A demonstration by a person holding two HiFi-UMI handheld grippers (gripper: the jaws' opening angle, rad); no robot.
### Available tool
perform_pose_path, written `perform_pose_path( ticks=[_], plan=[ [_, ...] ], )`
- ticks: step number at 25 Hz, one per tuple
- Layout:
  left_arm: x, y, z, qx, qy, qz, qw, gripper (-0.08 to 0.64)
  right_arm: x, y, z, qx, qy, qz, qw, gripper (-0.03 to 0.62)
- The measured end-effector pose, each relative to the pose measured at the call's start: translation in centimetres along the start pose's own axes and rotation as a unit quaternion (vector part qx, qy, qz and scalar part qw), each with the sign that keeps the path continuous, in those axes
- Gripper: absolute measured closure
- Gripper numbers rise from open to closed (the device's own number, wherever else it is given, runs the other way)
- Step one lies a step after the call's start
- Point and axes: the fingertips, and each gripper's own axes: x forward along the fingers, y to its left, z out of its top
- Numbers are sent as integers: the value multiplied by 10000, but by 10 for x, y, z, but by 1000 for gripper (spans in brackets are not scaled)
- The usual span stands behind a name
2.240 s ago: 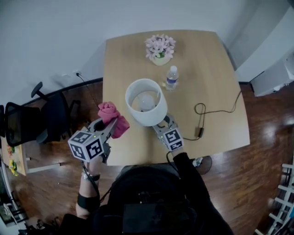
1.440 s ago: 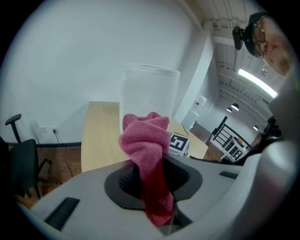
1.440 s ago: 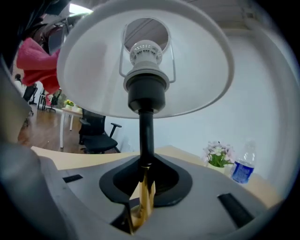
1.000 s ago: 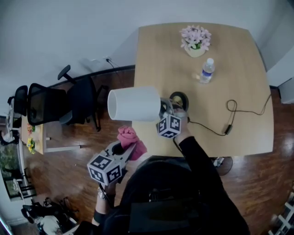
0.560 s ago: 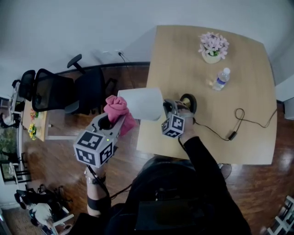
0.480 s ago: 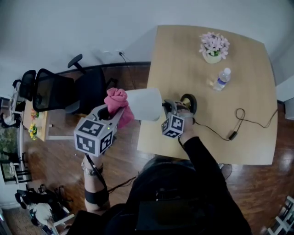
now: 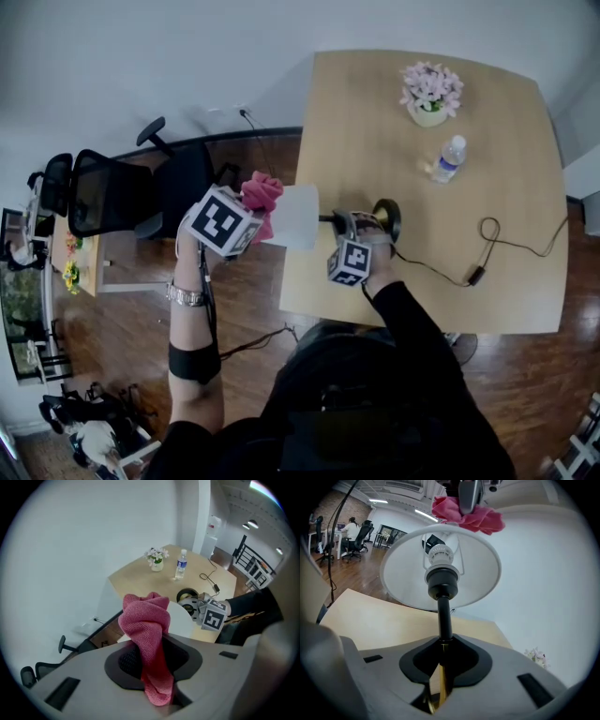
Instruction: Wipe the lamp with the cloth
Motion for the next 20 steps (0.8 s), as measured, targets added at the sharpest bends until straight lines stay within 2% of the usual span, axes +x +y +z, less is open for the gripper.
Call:
perform_pose_path(
  ticks=[3, 6, 10, 14, 17, 20],
  plan=[
    [22, -16, 7, -108, -23, -305, 9995, 460, -3, -6, -4, 144, -19, -25, 9999, 529],
    [35, -32, 23, -125, -96, -419, 9990, 459, 0, -5, -17, 30, 66, -48, 10000, 531],
    [51, -72, 65, 169, -433, -815, 9956, 460, -2, -4, -19, -66, 73, -67, 9999, 531],
    [61, -103, 89, 403, -525, -1220, 9903, 459, -5, -3, -20, -59, 4, -71, 10000, 531],
    [49, -85, 87, 456, -413, -1134, 9916, 459, -9, -4, -20, -39, -144, -164, 9998, 531],
    [27, -36, 80, 443, -374, -688, 9959, 460, -12, 0, -20, -180, -270, -225, 9992, 531]
  ],
)
